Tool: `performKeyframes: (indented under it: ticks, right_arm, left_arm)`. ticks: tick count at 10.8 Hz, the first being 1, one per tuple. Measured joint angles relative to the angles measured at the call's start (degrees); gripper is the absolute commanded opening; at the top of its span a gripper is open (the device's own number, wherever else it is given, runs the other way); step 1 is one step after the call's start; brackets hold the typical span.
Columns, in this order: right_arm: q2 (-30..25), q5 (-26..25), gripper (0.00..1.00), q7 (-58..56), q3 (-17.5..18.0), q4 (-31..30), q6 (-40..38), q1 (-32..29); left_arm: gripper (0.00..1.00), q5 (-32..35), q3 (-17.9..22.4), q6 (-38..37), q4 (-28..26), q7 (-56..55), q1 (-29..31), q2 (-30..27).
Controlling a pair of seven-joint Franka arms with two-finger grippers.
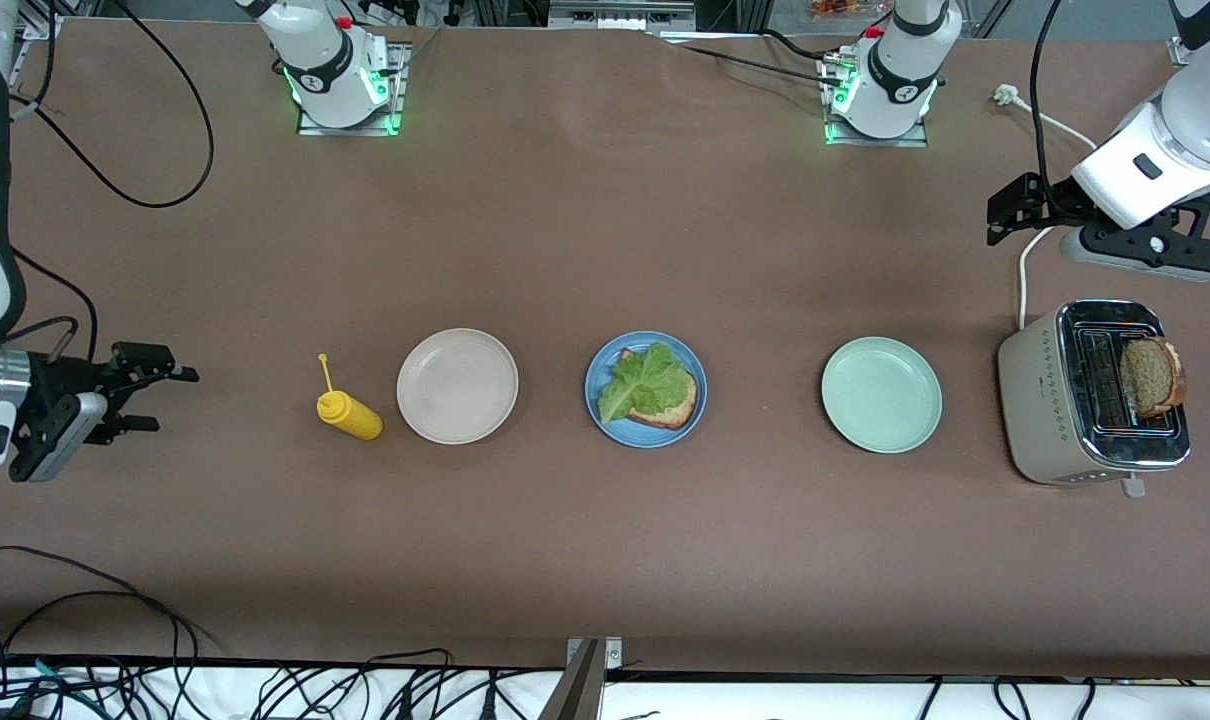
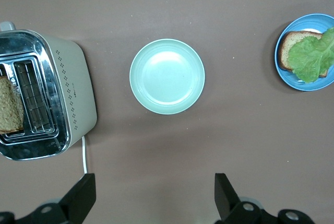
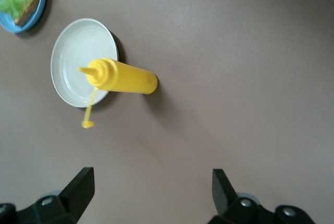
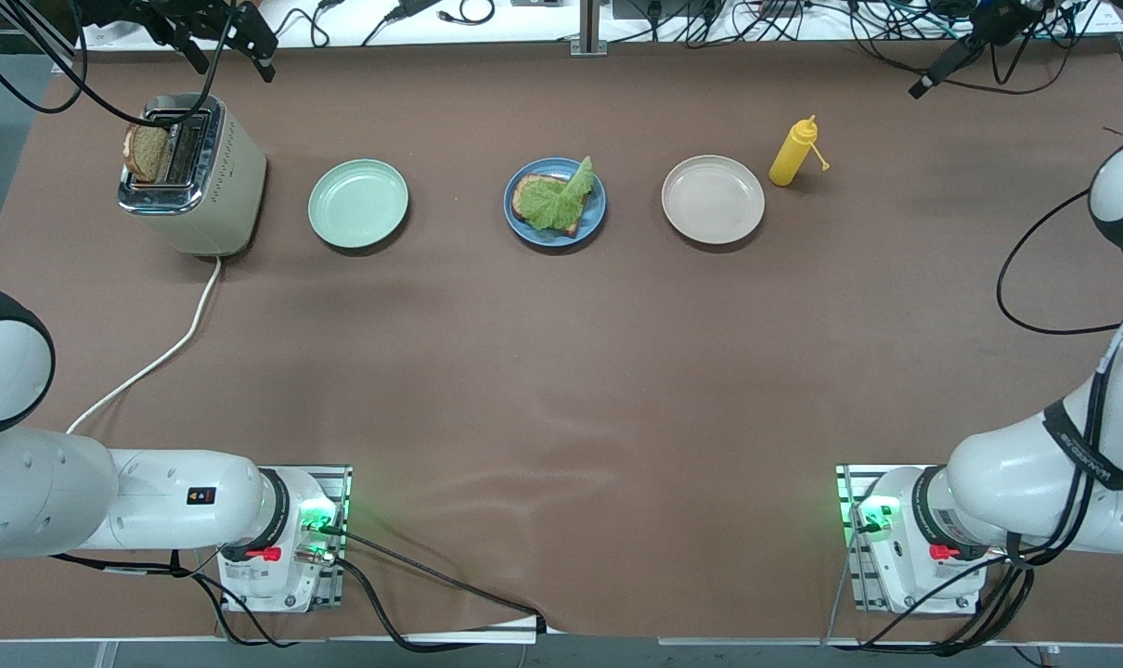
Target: Make sandwich in blue plate with both arms
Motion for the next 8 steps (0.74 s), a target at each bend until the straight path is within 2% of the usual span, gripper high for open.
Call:
performKeyframes:
  ticks: [8]
  right_arm:
    - [-19.1, -10.0, 1.00, 36.5, -0.1, -14.6, -0.3, 7.6]
  left_arm:
    - [1.00, 0.0, 0.2, -0.4, 0.0, 0.1, 3.3, 0.0]
